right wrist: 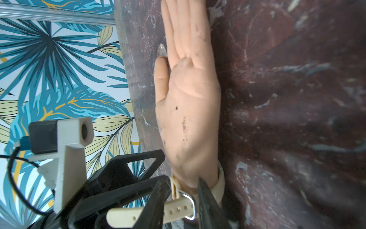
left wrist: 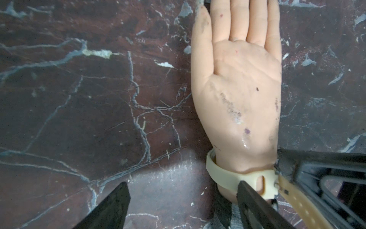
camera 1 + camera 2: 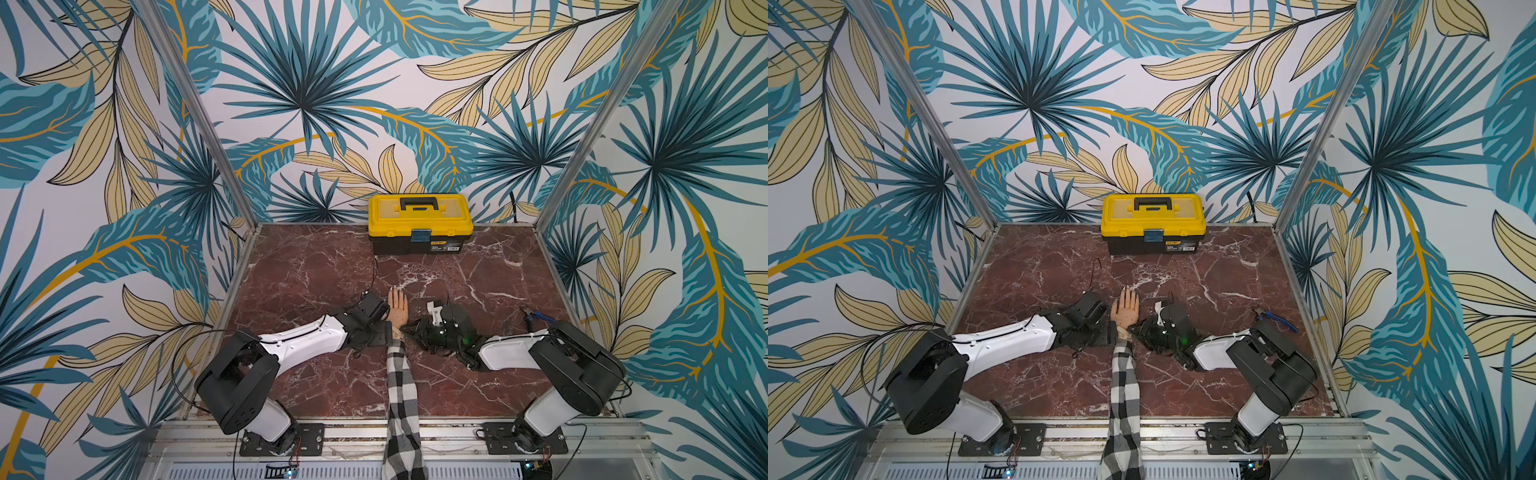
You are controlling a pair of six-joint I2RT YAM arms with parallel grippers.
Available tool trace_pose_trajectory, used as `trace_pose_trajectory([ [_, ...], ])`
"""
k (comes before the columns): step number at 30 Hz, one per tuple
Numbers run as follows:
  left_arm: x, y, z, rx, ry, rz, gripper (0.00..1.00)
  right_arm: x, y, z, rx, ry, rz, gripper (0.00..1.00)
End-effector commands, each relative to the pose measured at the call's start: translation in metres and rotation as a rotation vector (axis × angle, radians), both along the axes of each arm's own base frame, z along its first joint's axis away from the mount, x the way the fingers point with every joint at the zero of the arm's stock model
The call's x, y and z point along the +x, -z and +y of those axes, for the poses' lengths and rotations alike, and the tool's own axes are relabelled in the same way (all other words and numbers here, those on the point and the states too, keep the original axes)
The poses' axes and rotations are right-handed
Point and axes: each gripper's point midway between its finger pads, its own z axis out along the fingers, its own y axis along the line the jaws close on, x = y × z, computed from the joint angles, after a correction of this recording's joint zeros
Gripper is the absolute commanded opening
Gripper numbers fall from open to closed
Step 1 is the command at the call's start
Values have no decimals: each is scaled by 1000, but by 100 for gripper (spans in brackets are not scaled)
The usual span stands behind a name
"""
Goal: Take off the watch
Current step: Untie the watch from the hand.
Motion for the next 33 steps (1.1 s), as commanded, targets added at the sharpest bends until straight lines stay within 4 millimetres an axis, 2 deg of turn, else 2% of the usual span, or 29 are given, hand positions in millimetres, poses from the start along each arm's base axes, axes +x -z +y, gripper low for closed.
trace_pose_trajectory([
  [1, -2, 3, 5, 18, -7, 0, 87, -3, -16, 6, 77, -17, -11, 27],
  [8, -1, 3, 5, 20, -8, -1, 87, -6, -31, 7, 95, -31, -24, 25],
  [12, -1, 4, 6, 22, -7, 1, 87, -9, -35, 2, 48, -38, -44, 25],
  [21, -1, 4, 6, 22, -7, 1, 87, -16, -22, -17, -106, -39, -59, 24],
  [33, -2, 2, 5, 16, -7, -3, 87, -9, -8, -4, -91, -74, -46, 19],
])
